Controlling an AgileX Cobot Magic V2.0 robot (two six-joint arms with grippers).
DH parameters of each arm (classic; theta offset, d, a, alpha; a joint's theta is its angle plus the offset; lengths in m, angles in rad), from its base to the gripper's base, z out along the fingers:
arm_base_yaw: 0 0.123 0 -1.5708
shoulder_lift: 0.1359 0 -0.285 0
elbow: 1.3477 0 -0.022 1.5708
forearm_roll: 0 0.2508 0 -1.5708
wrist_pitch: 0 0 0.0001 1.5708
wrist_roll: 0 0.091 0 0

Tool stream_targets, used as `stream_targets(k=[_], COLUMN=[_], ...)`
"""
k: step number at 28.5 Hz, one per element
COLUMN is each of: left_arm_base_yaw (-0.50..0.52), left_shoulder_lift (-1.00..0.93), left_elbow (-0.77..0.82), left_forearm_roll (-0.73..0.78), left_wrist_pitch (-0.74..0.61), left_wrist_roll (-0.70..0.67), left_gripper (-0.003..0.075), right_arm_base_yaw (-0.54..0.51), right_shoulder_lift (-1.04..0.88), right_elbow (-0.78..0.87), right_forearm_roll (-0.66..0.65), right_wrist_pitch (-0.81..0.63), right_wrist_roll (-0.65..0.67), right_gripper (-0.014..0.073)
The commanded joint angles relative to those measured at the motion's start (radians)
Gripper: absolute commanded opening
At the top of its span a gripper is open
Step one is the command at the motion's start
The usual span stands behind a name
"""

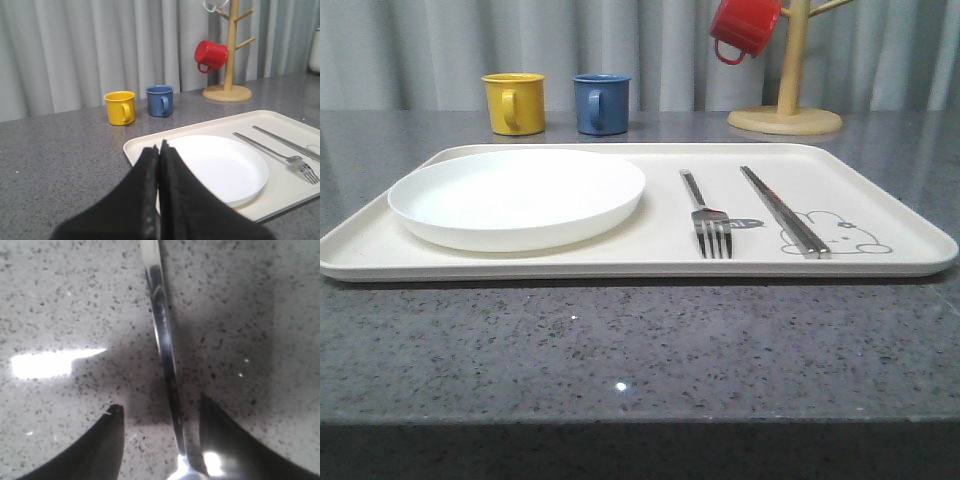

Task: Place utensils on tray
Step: 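Grasp the steel spoon on the table with the right gripper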

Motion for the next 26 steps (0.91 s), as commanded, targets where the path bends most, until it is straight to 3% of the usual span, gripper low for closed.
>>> stream_targets(k=[1, 5, 10, 13, 26], left_arm_base_yaw=[0.001, 0.001, 0.001, 0.001, 0.001], left_shoulder_lift=[0.01, 0.01, 0.01, 0.01, 0.01], left_elbow=[-0.026, -0.026, -0.026, -0.026, -0.026], left_forearm_roll=[-0.011, -0.011, -0.011, -0.011, -0.011], left_wrist_pitch=[-0.086, -0.086, -0.086, -0.086, -0.086], left_wrist_roll=[-0.013, -0.013, -0.013, -0.013, -0.013], left_gripper=[-0.0018, -0.0018, -0.0018, -0.0018, -0.0018], right_arm_base_yaw=[-0.007, -0.007, -0.007, -0.007, 0.018], right_shoulder_lift=[-0.028, -0.019, -0.019, -0.02, -0.182], right_elbow=[-0.031, -0.031, -0.031, -0.031, -0.031], right_forearm_roll=[-0.004, -0.002, -0.002, -0.002, 0.026], right_wrist_pitch=[-0.019, -0.017, -0.005, 0.004, 0.096], right_wrist_roll=[-0.012, -0.012, -0.012, -0.012, 0.079], right_gripper=[0.0381, 0.0351, 0.0097, 0.0008, -0.0003])
